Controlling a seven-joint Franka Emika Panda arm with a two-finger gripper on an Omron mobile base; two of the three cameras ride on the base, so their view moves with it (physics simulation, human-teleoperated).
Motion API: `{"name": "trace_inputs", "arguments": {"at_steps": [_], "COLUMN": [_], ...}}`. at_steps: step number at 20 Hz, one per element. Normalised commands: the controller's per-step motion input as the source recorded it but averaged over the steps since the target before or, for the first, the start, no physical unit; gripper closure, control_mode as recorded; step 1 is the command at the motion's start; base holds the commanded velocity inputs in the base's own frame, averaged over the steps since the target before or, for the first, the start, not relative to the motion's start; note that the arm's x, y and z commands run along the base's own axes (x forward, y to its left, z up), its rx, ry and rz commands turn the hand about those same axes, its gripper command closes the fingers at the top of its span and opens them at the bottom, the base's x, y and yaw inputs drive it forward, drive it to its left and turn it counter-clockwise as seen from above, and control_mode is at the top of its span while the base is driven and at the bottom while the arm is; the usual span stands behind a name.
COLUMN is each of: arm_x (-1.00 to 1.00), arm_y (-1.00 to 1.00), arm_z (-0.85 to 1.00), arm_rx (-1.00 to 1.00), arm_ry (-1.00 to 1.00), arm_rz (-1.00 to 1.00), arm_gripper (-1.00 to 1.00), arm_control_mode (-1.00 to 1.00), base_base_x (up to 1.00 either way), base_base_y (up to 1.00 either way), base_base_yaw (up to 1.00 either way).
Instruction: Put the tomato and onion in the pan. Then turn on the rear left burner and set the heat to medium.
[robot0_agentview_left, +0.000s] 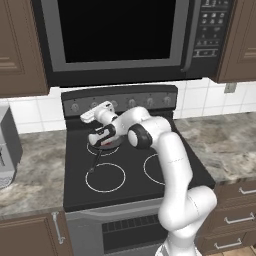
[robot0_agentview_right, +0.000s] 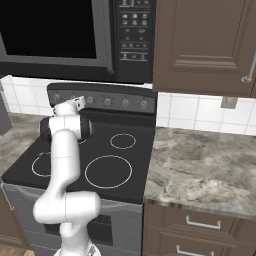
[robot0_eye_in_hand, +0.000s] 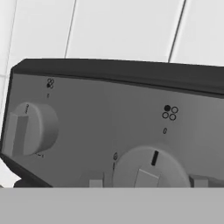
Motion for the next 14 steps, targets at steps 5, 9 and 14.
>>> {"name": "trace_inputs", "arguments": {"at_steps": [5, 9, 14], "arm_x": [0.16, 0.01, 0.00], "arm_y": [-0.10, -0.30, -0.38], "arm_z": [-0.40, -0.37, -0.31], "arm_rx": [-0.67, -0.64, -0.67], "arm_ry": [0.10, 0.05, 0.11], "arm_rz": [0.00, 0.00, 0.00], "arm_gripper": [1.00, 1.00, 1.00], "arm_control_mode": [-1.00, -1.00, -1.00], "base_base_x": [0.00, 0.00, 0.00], "base_base_y": [0.00, 0.00, 0.00], "base_base_yaw": [0.00, 0.00, 0.00]}}
